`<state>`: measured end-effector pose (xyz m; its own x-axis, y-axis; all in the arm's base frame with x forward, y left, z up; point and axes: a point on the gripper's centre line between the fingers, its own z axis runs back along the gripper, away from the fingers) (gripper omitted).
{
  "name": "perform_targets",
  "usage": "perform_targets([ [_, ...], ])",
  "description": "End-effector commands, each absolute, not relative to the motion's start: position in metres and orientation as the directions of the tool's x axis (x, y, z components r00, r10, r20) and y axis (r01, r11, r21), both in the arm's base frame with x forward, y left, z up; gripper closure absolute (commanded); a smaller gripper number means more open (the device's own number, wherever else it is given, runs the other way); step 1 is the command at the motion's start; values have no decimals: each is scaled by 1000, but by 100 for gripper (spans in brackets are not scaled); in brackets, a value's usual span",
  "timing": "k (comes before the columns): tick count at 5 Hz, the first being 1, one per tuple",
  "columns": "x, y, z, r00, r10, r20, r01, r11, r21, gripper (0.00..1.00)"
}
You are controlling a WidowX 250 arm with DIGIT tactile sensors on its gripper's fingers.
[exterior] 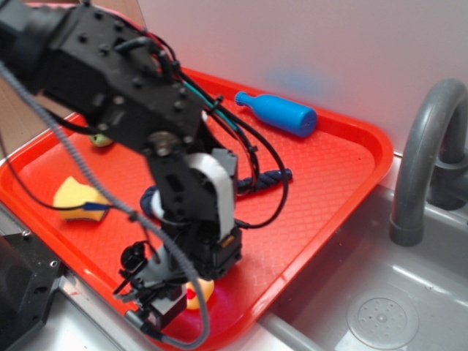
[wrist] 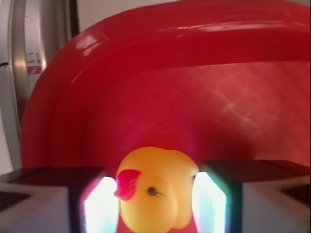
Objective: Grab the yellow duck.
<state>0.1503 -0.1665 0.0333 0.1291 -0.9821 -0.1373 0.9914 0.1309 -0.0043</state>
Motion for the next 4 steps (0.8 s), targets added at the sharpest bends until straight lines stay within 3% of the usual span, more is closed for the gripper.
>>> perform_targets([
  [1,139,-153,61,308,-943,-125,945,288,157,100],
  [2,156,-122,89,537,-839,-87,836,514,192,100],
  [3,183,-86,118,727,-681,-85,683,706,188,100],
  [4,183,-72,148,870,-482,-104,493,858,144,100],
])
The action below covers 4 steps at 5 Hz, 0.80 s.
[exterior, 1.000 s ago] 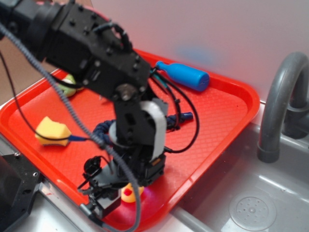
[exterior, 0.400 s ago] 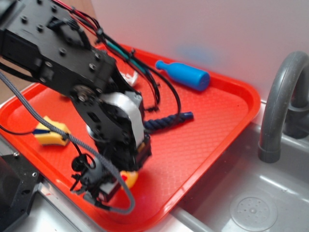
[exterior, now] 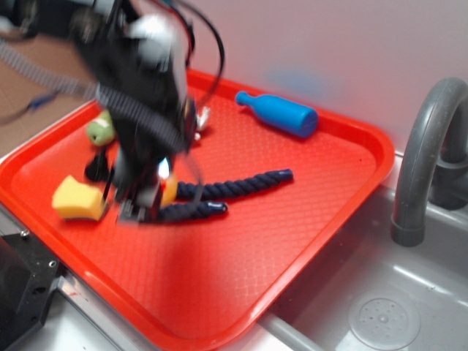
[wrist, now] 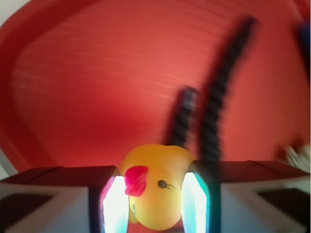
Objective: Grab the yellow duck.
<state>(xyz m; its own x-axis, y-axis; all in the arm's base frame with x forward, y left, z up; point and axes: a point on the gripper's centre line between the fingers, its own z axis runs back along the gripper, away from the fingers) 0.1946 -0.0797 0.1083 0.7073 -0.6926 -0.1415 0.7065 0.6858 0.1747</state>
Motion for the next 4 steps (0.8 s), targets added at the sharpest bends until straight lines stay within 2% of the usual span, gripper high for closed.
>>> perform_targets([
  [1,168,-64,178,966,-256,-44,260,959,115,100],
  [2,165,-64,204,1000,-11,4,11,997,83,100],
  [3,165,-66,228,990,117,80,-124,988,89,100],
  [4,170,-69,228,993,66,102,-78,990,120,100],
])
